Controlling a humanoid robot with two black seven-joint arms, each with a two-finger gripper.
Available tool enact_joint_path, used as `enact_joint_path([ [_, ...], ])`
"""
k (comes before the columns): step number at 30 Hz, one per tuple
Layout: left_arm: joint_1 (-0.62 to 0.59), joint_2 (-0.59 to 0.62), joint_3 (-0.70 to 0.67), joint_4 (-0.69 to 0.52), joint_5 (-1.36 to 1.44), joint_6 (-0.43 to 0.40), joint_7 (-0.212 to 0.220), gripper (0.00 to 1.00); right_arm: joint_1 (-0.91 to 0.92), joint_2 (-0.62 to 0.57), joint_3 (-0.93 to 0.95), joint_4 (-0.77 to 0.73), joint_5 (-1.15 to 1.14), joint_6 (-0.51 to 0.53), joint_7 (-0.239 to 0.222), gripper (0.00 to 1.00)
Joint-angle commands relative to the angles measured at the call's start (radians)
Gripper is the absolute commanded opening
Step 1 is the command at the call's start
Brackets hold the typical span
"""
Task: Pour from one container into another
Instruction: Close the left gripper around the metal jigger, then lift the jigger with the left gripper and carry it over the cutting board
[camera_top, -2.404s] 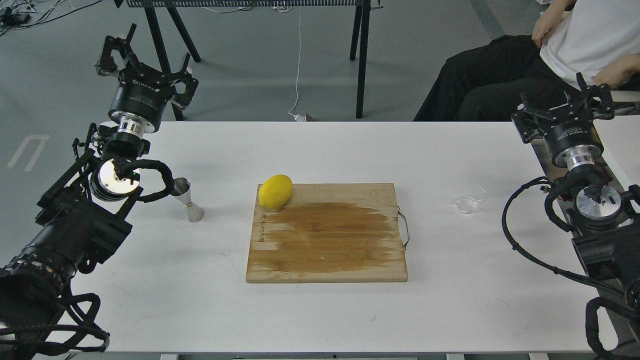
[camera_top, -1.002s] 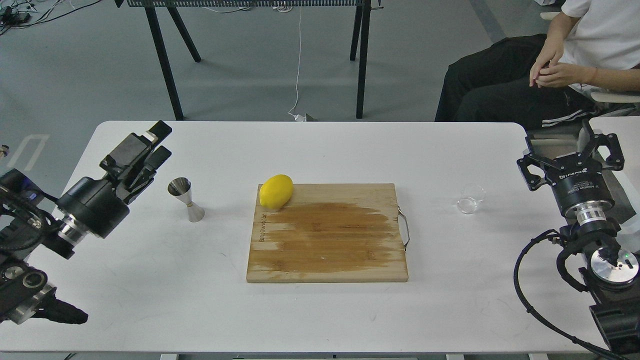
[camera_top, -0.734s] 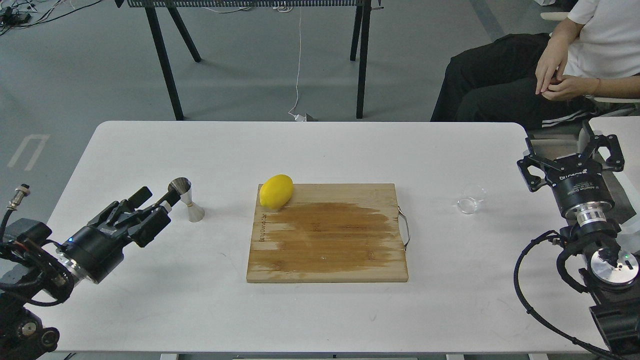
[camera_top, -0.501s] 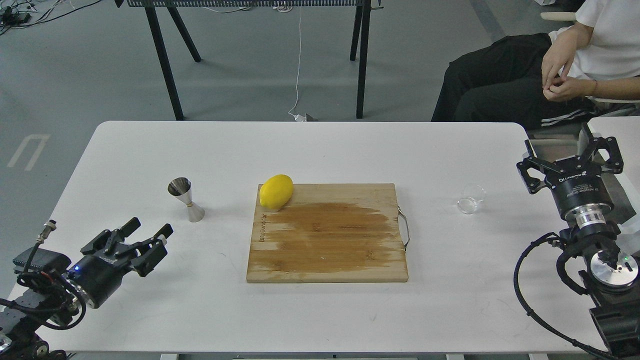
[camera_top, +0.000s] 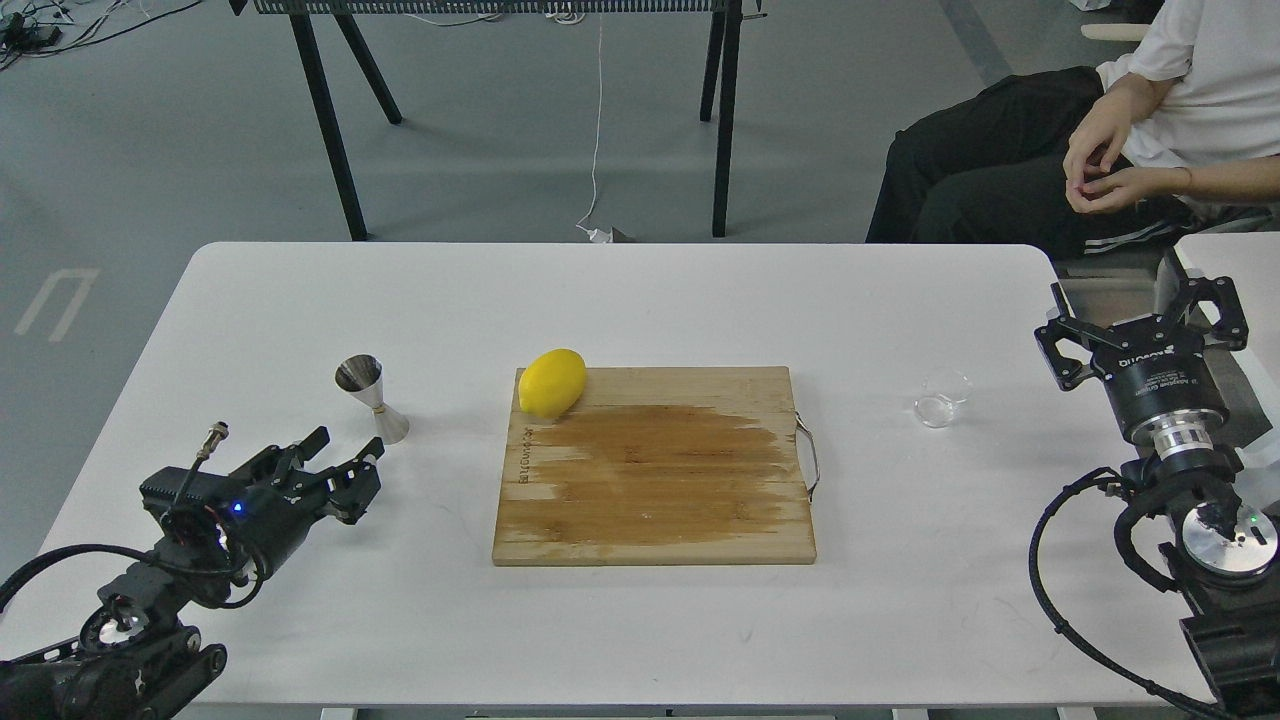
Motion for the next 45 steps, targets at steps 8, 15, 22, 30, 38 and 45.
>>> enact_joint_path([
  [8,-0.075,-0.033,0.014,0.049,0.000,0.000,0.006,0.72,-0.008,-0.002,0.000,0.000,0.000,0.000,-0.001,1.00],
  [15,-0.105,-0.070,0.019,0.098,-0.011,0.000,0.002,0.72,-0.008,-0.002,-0.001,0.000,0.000,0.000,-0.002,1.00],
  [22,-0.108,-0.075,0.017,0.103,-0.014,0.000,0.002,0.45,-0.008,-0.012,-0.001,0.000,0.000,0.000,-0.002,1.00],
  [30,-0.128,-0.110,0.020,0.185,-0.006,0.000,-0.006,0.26,-0.009,-0.014,-0.003,-0.003,-0.003,0.000,-0.002,1.00],
  [38,-0.135,-0.118,0.016,0.190,-0.012,0.000,-0.004,0.09,-0.011,-0.023,-0.003,-0.006,-0.003,0.000,-0.002,1.00],
  [45,-0.184,-0.121,0.017,0.141,-0.009,0.000,-0.006,0.08,-0.014,-0.031,0.000,-0.005,0.000,0.000,-0.002,1.00],
])
